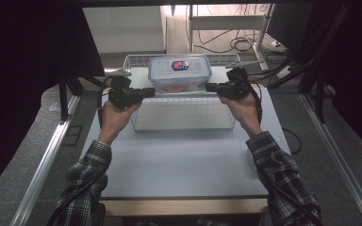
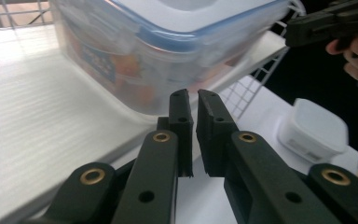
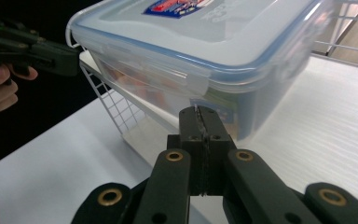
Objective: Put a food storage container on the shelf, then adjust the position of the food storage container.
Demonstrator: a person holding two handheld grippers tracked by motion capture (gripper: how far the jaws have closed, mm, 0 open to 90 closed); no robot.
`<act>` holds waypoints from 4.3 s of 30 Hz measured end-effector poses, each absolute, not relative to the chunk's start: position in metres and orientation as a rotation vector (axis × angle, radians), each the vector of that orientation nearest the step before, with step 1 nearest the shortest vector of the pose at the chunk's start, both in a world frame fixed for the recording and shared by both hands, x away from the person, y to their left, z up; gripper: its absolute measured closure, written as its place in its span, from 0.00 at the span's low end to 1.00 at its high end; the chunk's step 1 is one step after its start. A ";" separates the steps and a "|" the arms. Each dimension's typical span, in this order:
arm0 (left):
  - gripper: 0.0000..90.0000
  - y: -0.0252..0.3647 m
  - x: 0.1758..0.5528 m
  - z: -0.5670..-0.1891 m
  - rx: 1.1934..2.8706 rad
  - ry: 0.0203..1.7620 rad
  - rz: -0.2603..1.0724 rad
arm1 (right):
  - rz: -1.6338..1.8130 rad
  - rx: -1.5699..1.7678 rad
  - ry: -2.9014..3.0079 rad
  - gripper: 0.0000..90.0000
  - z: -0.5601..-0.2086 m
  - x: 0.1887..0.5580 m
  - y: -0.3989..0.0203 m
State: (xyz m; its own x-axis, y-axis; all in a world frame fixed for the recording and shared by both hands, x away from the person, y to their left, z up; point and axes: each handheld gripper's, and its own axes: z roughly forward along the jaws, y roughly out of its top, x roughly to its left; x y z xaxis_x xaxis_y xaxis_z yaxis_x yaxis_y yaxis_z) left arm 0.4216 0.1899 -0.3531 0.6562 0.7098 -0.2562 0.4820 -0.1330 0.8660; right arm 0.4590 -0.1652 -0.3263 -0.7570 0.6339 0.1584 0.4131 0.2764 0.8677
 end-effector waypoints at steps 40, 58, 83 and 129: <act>0.44 0.175 0.380 -0.381 1.863 0.843 0.276 | 1.400 0.861 2.347 0.60 -0.351 0.419 -0.171; 0.13 0.164 0.331 -0.416 1.935 0.839 0.364 | 1.327 0.847 2.366 0.24 -0.380 0.379 -0.195; 0.07 0.185 0.277 -0.471 1.899 0.868 0.444 | 1.326 0.928 2.324 0.00 -0.430 0.336 -0.227; 0.04 0.192 0.257 -0.514 2.005 0.959 0.536 | 1.064 1.296 2.055 0.59 -0.449 0.325 -0.332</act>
